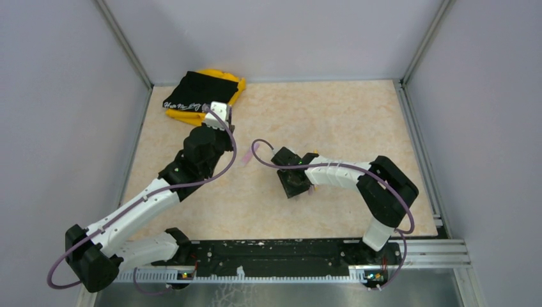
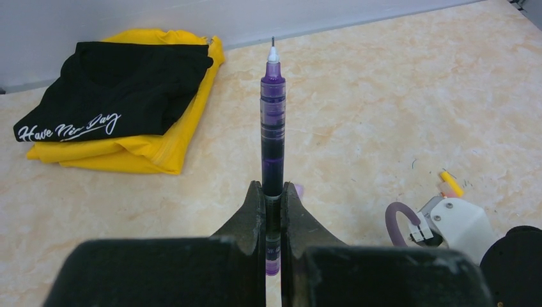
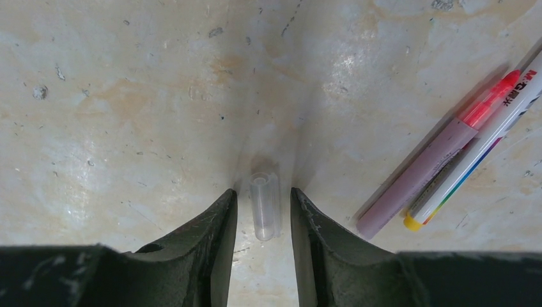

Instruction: Insert the pens into the pen caps

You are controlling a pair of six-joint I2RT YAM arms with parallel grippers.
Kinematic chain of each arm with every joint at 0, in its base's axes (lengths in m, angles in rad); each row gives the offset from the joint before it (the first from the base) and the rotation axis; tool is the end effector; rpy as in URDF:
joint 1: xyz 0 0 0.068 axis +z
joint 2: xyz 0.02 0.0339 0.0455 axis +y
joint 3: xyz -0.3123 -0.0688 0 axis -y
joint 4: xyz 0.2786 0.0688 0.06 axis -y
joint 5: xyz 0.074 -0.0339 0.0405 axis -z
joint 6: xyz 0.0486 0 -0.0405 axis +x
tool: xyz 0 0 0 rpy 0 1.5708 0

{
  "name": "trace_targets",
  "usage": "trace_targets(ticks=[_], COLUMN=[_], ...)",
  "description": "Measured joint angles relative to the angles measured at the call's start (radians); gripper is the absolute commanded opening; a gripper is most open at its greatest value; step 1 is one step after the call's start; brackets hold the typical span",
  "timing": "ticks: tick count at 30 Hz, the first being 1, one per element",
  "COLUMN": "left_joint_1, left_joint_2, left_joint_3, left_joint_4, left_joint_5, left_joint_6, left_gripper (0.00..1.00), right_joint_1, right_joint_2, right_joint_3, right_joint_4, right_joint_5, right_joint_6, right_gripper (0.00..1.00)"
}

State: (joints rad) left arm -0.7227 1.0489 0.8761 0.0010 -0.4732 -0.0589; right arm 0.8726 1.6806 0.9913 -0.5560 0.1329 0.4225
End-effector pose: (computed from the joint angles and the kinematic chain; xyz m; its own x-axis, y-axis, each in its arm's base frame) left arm 0.2131 -0.1584 0.3754 -0.1428 0.0561 -0.9882 0.2440 0.9696 0.0198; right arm 0.2276 0.2612 0.1773 -0.8557 -0.3874 -0.3431 -0.4179 0.9083 0.0166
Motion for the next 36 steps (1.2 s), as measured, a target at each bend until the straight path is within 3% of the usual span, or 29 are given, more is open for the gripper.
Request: trace_targets(ticks=[7, 19, 27, 36], left_joint_1=[0.000, 0.000, 0.001, 0.001], left_joint_2=[0.000, 0.000, 0.000, -0.006], left_joint_3=[0.000, 0.000, 0.000, 0.000], left_joint_4=[0.000, 0.000, 0.000, -0.031], left_joint_5=[-0.006, -0.006, -0.004, 0.040], left_joint_6=[0.000, 0.000, 0.000, -0.027], left_gripper=[0.00, 0.00, 0.00, 0.00], right_joint_1=[0.003, 0.003, -0.009, -0.134], right_joint_2=[0.000, 0.002, -0.069, -0.337], right_joint_3=[0.005, 0.008, 0.004, -0.011], right_joint_4=[-0.038, -0.058, 0.007, 0.130], right_joint_5=[-0.022, -0.015, -0.019, -0.223], right_joint_6=[-0.003, -0.002, -0.019, -0.021], right_gripper=[0.31, 0.01, 0.00, 0.00])
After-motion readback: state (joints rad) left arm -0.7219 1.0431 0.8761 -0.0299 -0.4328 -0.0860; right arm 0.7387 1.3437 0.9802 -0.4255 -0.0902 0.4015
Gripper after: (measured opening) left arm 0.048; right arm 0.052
